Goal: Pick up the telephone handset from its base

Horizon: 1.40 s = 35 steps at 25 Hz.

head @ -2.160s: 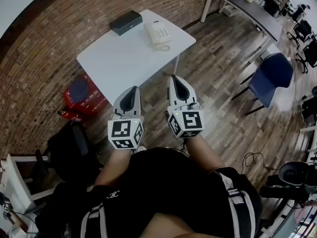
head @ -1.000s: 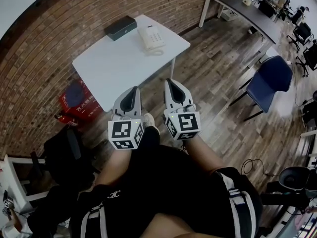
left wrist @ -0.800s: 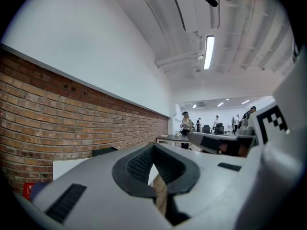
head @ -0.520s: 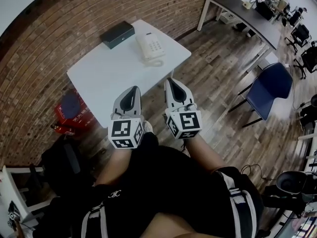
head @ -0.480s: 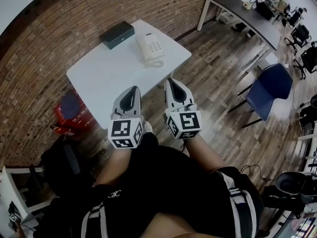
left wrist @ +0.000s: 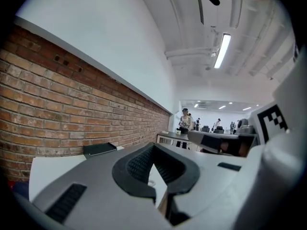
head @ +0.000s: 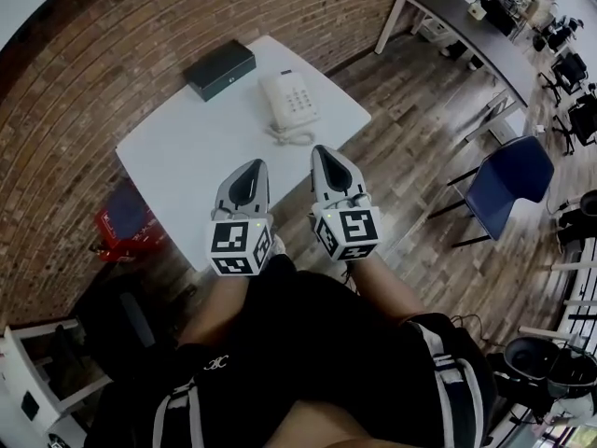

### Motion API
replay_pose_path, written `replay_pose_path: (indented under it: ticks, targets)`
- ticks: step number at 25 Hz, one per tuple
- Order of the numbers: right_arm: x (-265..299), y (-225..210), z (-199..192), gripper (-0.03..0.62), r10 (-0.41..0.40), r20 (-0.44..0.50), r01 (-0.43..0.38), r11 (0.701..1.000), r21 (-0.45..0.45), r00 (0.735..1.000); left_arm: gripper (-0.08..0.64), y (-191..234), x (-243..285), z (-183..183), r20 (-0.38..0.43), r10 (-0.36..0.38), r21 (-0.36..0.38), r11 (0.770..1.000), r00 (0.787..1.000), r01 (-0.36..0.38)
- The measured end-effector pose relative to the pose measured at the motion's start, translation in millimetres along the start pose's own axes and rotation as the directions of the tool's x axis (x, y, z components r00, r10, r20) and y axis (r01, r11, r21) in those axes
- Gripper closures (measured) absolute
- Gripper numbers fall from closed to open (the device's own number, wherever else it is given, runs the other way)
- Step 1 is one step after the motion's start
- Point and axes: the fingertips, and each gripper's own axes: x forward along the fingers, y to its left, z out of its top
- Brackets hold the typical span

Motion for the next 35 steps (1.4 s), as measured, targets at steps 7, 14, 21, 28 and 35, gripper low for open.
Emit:
replay_pose_path:
  ticks: [7,14,21,28,35]
  targets:
    - [77,-19,-5,0.595,-0.001,-0.038,0.001,1.000,0.001,0.999,0.563,41,66,9,-0.019,-0.015,-0.021,1.000,1.000,0.015]
    - [134,-27,-22,0.594,-0.001,-0.093,0.004,1.000,0.029,0.996,0.561,75,102,4,-0.065,-0.019,-0.038,0.999,0.998,0.016]
    - [166,-33,-34,0.594,0.010,-0.137,-0.004,0.999,0.048,0.991,0.563,97,110,-3,-0.099,0.019,-0.048,0.999,0.995,-0.024]
    - [189,-39,-47,0.594,0.060,-0.176,-0.054,0.998,0.035,0.983,0.561,105,118,-3,-0.091,0.091,-0.063,0.993,0.992,-0.097]
    - [208,-55,-71,0.594,0.112,-0.241,-0.105,0.994,0.041,0.964,0.563,91,132,-8,-0.111,0.152,-0.057,0.986,0.982,-0.159]
